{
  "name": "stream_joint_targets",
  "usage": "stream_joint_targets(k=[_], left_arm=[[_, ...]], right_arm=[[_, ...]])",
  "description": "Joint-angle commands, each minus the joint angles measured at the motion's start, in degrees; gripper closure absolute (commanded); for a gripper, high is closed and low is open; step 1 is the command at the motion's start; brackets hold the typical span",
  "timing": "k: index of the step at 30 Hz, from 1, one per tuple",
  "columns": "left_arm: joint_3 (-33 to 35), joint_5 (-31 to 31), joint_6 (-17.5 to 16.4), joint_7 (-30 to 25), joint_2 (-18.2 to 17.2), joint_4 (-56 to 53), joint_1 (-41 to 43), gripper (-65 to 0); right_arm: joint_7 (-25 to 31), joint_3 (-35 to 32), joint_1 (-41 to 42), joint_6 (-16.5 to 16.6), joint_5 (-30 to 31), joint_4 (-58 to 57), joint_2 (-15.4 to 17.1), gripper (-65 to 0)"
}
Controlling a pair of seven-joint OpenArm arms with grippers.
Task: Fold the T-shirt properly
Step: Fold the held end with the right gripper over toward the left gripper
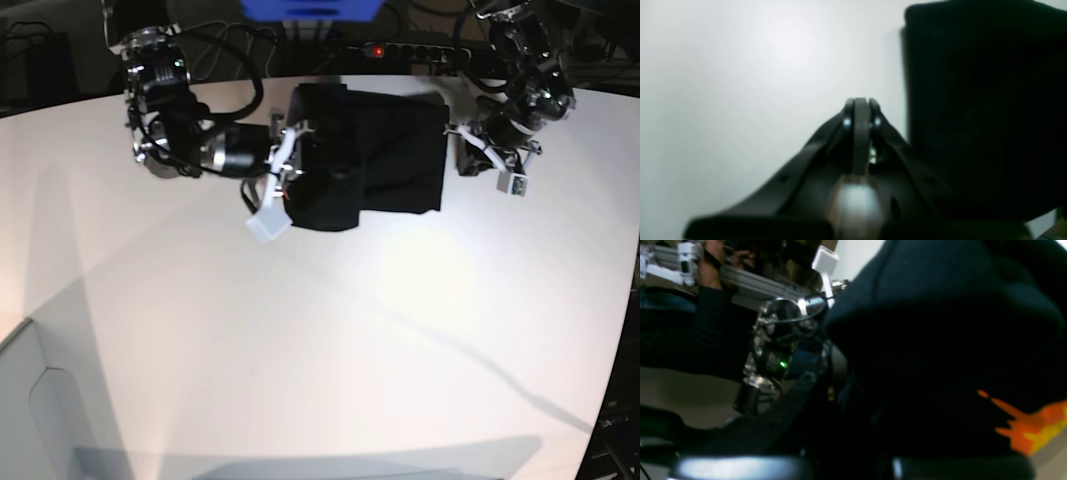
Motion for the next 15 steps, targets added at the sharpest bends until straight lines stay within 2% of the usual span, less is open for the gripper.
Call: stream_joint_targets(k=[1, 3, 6, 13, 15], left_arm=[[0.15, 3.82, 0.3, 4.14, -0.17, -0.46, 0.9, 0.0], [0.15, 3.82, 0.3, 4.14, -0.17, -0.46, 0.9, 0.0], [0.15, 3.82, 0.3, 4.14, -0.26, -0.46, 0.9, 0.0], [0.15, 3.82, 0.3, 4.14, -0.26, -0.46, 0.82, 0.0], [0.15, 3.82, 0.3, 4.14, -0.26, -0.46, 0.73, 0.0]], right_arm=[[1.28, -1.44, 1.28, -1.98, 1.73, -0.32, -0.07, 0.0], [2.34, -4.78, 2.77, -3.39, 1.73, -2.79, 0.01, 0.0], [2.69, -8.04, 4.35, -3.47, 1.73, -6.21, 0.72, 0.0], [2.96, -11.46, 8.05, -3.47, 1.73, -14.65, 0.45, 0.0], [4.89, -11.64, 8.66, -3.47, 1.73, -16.15, 0.19, 0.0]])
